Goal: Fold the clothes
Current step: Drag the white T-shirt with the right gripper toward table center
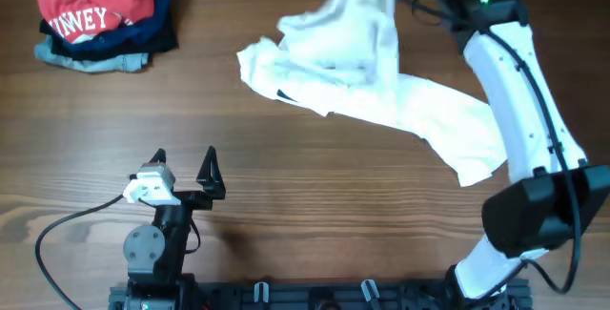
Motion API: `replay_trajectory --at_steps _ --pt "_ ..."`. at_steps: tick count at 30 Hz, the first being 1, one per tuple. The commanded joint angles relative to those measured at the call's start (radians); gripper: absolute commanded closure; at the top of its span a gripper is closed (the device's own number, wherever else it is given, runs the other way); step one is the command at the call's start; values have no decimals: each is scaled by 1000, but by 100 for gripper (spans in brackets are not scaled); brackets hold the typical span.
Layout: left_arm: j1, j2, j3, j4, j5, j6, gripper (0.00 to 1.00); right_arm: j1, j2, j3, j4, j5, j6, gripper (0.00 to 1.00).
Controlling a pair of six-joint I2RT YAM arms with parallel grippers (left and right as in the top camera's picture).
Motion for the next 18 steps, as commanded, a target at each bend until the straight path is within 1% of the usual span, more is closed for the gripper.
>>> replay_trajectory --at_steps 1,4,7,9,10,12,13,15,17,18 --pt "-3 -8 -5 -5 -7 21 0 -34 63 19 -115 126 66 1" --pt "-3 -8 -5 -5 -6 21 0 -67 -3 19 -234 129 130 1" --pt "-3 -8 -5 -5 -6 21 0 -59 -79 19 -396 126 122 1" --pt "-3 -8 -5 -5 -6 21 0 -53 -103 19 -541 72 70 1" --pt "-3 -8 -5 -5 -7 21 0 -51 -103 19 -591 44 66 1" --pt "-3 -8 -5 -5 -7 21 0 -51 -94 18 -706 -21 90 1" --pt "-3 -8 -5 -5 -7 21 0 -51 -92 18 -736 -53 116 0" --pt "-3 -8 -5 -5 -6 21 0 -50 -88 15 -805 -119 117 1" --pt "-3 -8 -5 -5 -6 21 0 -41 -93 14 -843 -132 118 10" --pt "-3 -8 -5 -5 -6 21 0 -33 -102 14 -858 -132 125 12"
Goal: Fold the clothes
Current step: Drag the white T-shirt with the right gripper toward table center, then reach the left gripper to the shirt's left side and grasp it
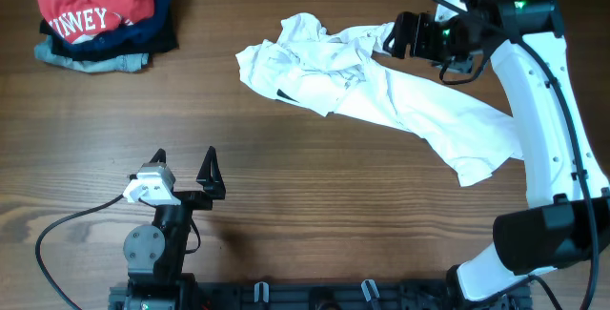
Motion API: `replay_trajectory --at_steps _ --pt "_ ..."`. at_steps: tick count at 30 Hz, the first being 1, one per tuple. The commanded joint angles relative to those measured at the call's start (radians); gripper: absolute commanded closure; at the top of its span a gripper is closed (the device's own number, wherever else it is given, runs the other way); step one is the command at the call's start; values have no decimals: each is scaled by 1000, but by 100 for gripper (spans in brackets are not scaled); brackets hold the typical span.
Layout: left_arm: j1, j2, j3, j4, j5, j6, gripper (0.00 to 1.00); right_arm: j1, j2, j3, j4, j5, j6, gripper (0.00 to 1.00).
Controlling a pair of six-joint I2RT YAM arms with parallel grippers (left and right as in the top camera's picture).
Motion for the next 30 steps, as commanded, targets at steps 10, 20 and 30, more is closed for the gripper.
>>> replay_trajectory --at_steps 10,20,30 --pt "-5 -6 10 193 457 -128 0 55 -173 5 -187 159 134 12" --pt "-20 700 854 -467 454 128 1 55 -246 5 -218 184 168 4" --pt "-455 1440 1343 -633 239 92 0 53 -245 5 -210 187 142 0"
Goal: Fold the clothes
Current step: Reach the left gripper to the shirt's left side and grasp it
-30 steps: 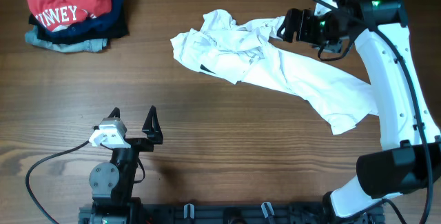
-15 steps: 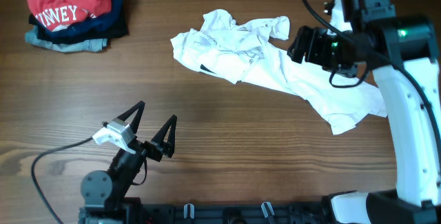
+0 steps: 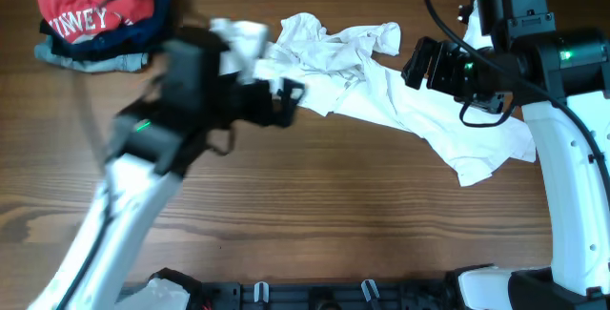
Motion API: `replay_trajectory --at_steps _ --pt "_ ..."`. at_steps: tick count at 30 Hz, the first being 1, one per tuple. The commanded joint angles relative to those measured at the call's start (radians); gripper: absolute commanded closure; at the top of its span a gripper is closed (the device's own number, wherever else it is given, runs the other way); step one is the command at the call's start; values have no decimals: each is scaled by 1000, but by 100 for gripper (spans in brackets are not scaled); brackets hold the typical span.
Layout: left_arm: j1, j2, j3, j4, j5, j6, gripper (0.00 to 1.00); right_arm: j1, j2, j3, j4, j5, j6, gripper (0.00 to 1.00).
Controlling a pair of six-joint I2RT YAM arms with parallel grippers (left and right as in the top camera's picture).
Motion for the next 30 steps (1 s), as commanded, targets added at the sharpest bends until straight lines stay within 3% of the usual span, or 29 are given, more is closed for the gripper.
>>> replay_trajectory --at_steps 1,5,10,17,21,30 --pt "-104 182 11 121 23 -42 0 -4 -9 5 2 21 -24 0" --pt "-116 402 11 288 2 -292 0 -27 -11 5 -9 21 -13 0" --pt "-105 615 13 447 -82 -402 1 -35 -13 5 -3 22 -11 0" --pt "-141 731 97 606 -114 -420 1 -35 -13 5 -1 22 -27 0" --pt "-212 764 121 619 -290 -423 0 -35 -13 5 -3 21 -47 0" --pt "-232 830 122 595 -388 -393 10 -35 -13 4 -5 22 -53 0"
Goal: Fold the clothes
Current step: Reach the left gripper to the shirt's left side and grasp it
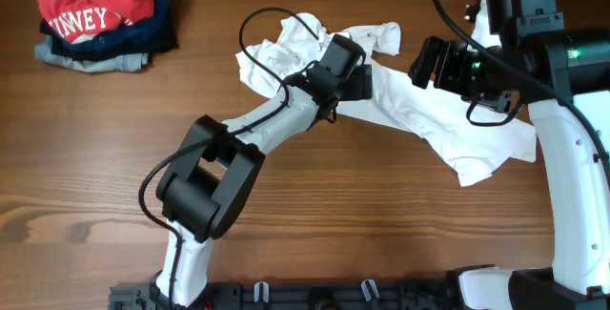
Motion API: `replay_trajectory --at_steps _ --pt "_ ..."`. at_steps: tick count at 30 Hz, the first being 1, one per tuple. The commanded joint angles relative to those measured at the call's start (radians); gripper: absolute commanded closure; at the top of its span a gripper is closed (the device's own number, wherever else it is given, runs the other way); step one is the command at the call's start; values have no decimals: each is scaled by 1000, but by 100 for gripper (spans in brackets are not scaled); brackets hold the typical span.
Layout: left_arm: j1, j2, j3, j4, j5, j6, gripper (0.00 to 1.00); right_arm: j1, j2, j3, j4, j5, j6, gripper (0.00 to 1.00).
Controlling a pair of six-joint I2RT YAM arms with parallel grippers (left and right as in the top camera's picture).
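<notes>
A white garment [410, 110] lies crumpled on the wooden table [315, 215], bunched at the upper middle with one long part trailing to the lower right. My left gripper [359, 83] has reached far across and rests on the bunched part, its jaws looking apart. At the garment's right side my right gripper [426, 62] hovers open, holding nothing, just right of the collar-like fold [381, 35].
A stack of folded clothes [95, 14] with a red printed shirt on top sits at the far left corner. The left arm [248, 138] slants across the table's middle. The right arm [572, 157] stands along the right edge.
The left gripper was over the garment's left end, blurred by motion, and now rests on its middle. The right gripper has barely shifted. The garment lies much the same.
At first the right gripper held the white garment lifted at the back while the left arm rested near the front edge. Then the garment lay lower with the right gripper at its top edge. Later the right gripper was clear of it, and the left arm had reached the cloth.
</notes>
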Motion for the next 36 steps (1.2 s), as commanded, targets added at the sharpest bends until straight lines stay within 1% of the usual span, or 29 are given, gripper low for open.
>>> replay_trajectory --at_steps 1,2,5,7,8,11,15,18,19,21,23,26,28,30,32,34,35,36 --pt "3 29 16 1 -75 15 12 -2 -13 4 -1 21 -14 0" --pt "3 39 16 2 -92 14 14 -2 -13 4 -1 21 -15 0" --pt "3 63 16 12 -92 9 15 -2 -13 4 -1 21 -15 0" --pt "3 78 16 21 -92 4 11 -2 -13 4 -1 21 -14 0" --pt "3 79 16 30 -105 4 12 -2 -13 4 -1 21 -14 0" --pt "3 79 16 47 -122 4 26 -2 -13 4 -1 21 -14 0" --pt "3 82 16 49 -134 13 33 -2 -13 4 -2 21 -14 0" --pt "1 101 16 60 -134 46 33 -2 -13 4 -2 21 -14 0" --pt "-5 109 16 60 -144 69 33 -2 -13 4 -2 21 -14 0" --pt "-17 117 16 57 -198 70 30 -2 -13 4 -1 21 -15 0" --pt "-31 124 16 72 -212 114 30 -2 -13 4 0 21 -21 0" --pt "-41 129 16 78 -233 118 30 -2 -13 4 0 21 -21 0" --pt "-42 135 16 79 -233 118 36 -2 -13 4 0 21 -21 0" --pt "-42 140 16 78 -234 118 48 -2 -13 4 0 21 -21 0" --pt "-42 140 16 80 -234 119 56 -2 -13 4 0 21 -21 0" --pt "-43 139 16 83 -243 122 73 -2 -13 4 0 21 -21 0" --pt "-43 139 16 82 -246 122 76 -2 -13 4 0 21 -21 0" --pt "-42 139 16 83 -246 121 85 -2 -13 4 0 21 -21 0"
